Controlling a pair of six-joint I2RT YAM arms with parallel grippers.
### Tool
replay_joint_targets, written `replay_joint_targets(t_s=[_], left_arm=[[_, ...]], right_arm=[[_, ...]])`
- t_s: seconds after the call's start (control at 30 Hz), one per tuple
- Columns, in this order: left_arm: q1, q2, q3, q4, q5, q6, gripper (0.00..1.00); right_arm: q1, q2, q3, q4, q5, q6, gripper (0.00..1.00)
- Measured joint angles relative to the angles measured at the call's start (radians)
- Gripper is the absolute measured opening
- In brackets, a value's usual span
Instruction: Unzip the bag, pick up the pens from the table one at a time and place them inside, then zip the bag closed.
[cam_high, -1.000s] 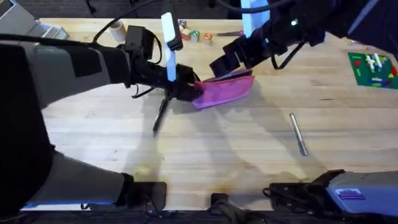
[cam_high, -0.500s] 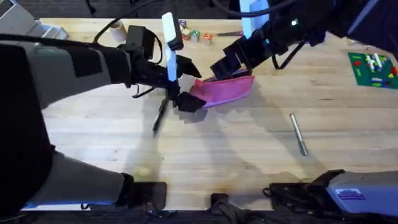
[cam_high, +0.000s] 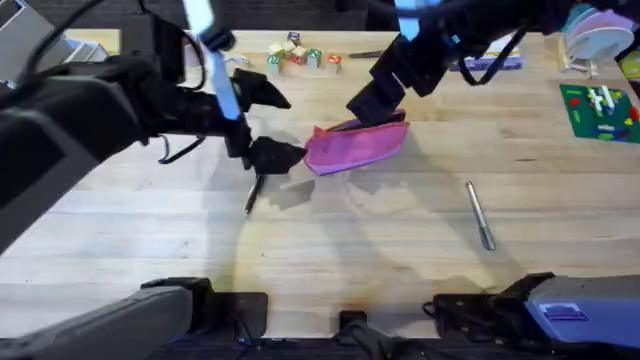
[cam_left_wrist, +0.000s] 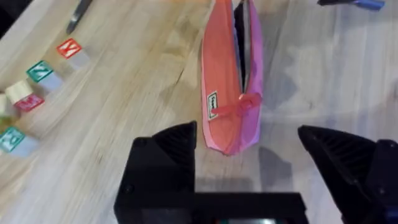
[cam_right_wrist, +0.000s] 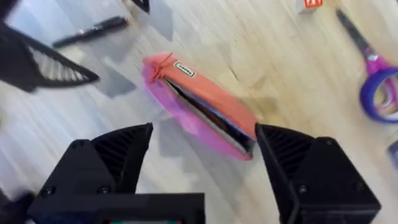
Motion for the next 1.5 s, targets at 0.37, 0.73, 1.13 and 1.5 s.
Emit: replay_joint_targets(t_s=[0.37,0.73,1.13,1.5], left_arm=[[0.041,-0.1,0.0,-0.055,0.0,0.0,0.992],[0.041,-0.1,0.0,-0.056,0.0,0.0,0.994],[0.041,-0.1,0.0,-0.056,0.0,0.0,0.993],[0.041,-0.1,0.0,-0.056,0.0,0.0,0.993]], right_arm=[[0.0,0.0,0.001,-0.004,0.001,-0.542,0.998],[0.0,0.0,0.001,-0.018,0.001,-0.776,0.998],[0.0,0.0,0.001,-0.042,0.001,-0.805,0.696],[0.0,0.0,0.001,-0.095,0.001,-0.805,0.032]])
